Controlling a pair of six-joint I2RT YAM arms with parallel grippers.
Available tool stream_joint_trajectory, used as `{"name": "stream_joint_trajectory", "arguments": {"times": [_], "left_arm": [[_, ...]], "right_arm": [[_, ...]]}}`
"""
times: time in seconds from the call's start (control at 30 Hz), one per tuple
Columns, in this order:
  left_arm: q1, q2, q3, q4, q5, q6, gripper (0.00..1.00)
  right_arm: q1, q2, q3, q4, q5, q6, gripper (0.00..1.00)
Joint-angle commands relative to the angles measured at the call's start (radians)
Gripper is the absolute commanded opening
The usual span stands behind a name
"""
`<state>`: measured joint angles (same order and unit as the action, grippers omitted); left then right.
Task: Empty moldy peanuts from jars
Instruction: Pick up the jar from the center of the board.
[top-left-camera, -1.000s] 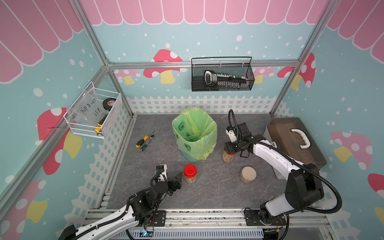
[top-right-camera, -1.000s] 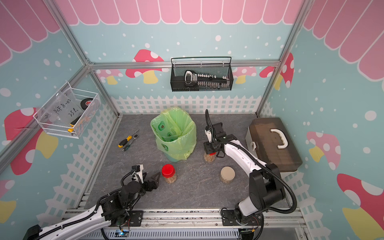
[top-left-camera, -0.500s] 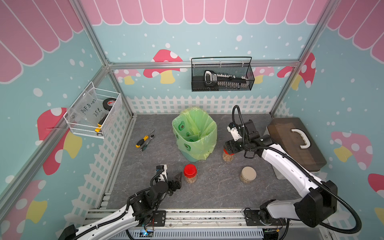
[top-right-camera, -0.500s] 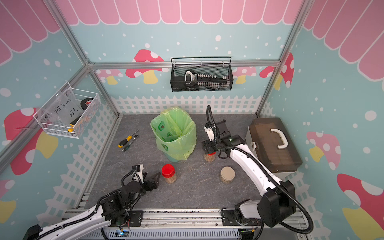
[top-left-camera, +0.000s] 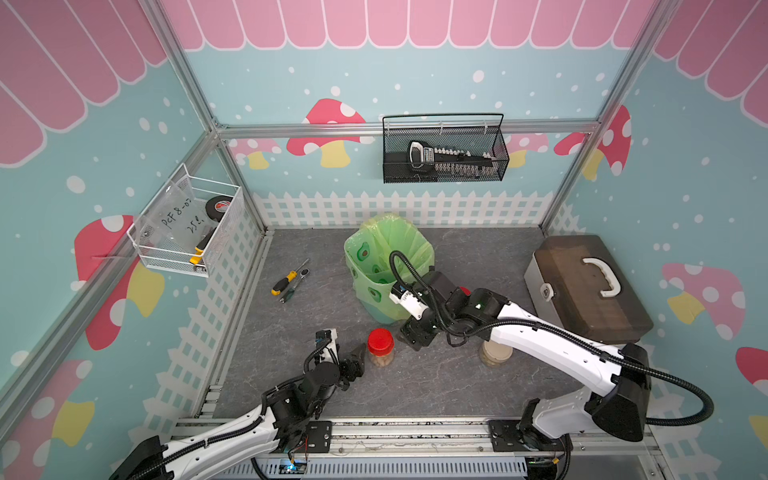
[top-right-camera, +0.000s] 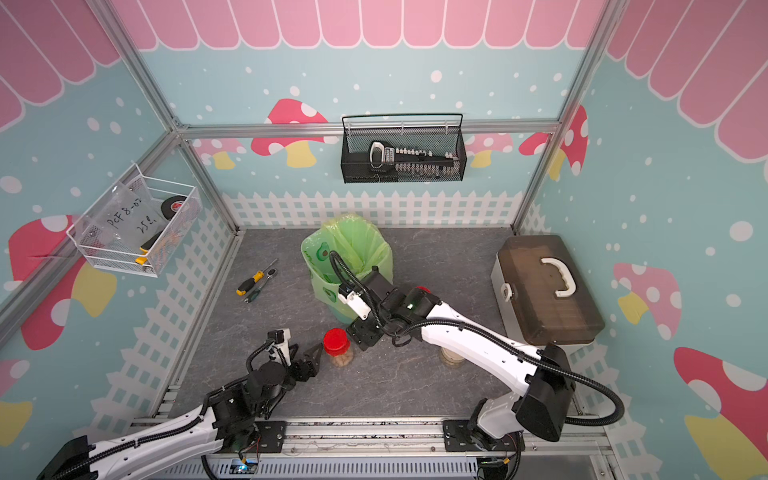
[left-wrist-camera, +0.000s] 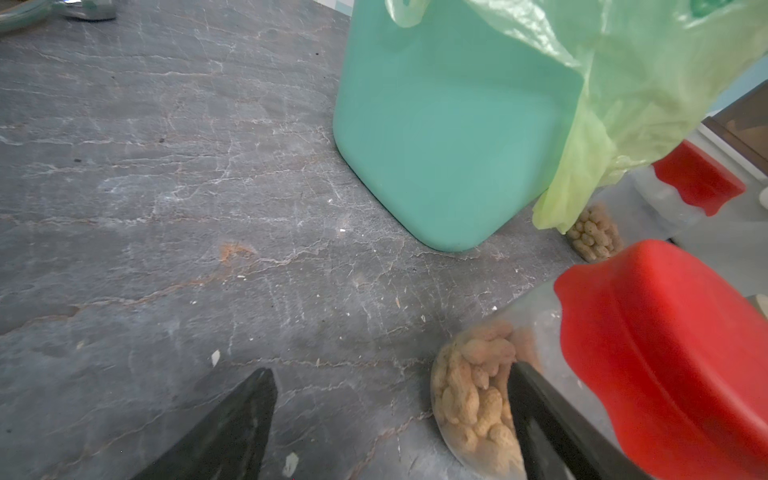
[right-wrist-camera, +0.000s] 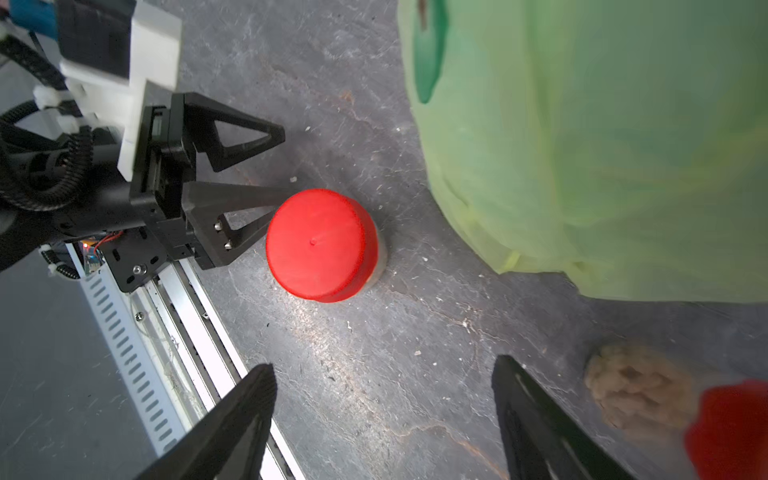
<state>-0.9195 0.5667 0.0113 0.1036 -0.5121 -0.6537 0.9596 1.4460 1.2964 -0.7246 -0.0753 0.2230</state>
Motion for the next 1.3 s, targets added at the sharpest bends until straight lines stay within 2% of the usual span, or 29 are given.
{"name": "stream_joint_trajectory", "arguments": {"times": [0.0, 0.2, 0.6, 0.87, 1.03, 1.27], "left_arm": [[-0.005, -0.004, -0.014, 0.065, -0.005, 0.01, 0.88], [-0.004, 0.022, -0.02, 0.115, 0.029, 0.029, 0.89], [-0.005, 0.135, -0.027, 0.186, 0.071, 0.032, 0.91], [-0.005, 0.063, -0.019, 0.106, 0.084, 0.037, 0.93], [-0.005, 0.064, -0.02, 0.099, 0.087, 0.034, 0.93], [-0.007, 0.131, -0.022, 0.139, 0.109, 0.029, 0.94]], "right_arm": [[0.032, 0.009, -0.007, 0.071, 0.032, 0.028, 0.84], [0.04, 0.027, -0.035, 0.174, -0.008, 0.07, 0.87], [0.09, 0.115, -0.048, 0.182, 0.091, 0.106, 0.89], [0.137, 0.186, -0.018, 0.166, 0.186, 0.13, 0.89], [0.143, 0.192, -0.025, 0.162, 0.222, 0.148, 0.82], [0.145, 0.139, -0.092, 0.228, 0.219, 0.177, 0.62]]}}
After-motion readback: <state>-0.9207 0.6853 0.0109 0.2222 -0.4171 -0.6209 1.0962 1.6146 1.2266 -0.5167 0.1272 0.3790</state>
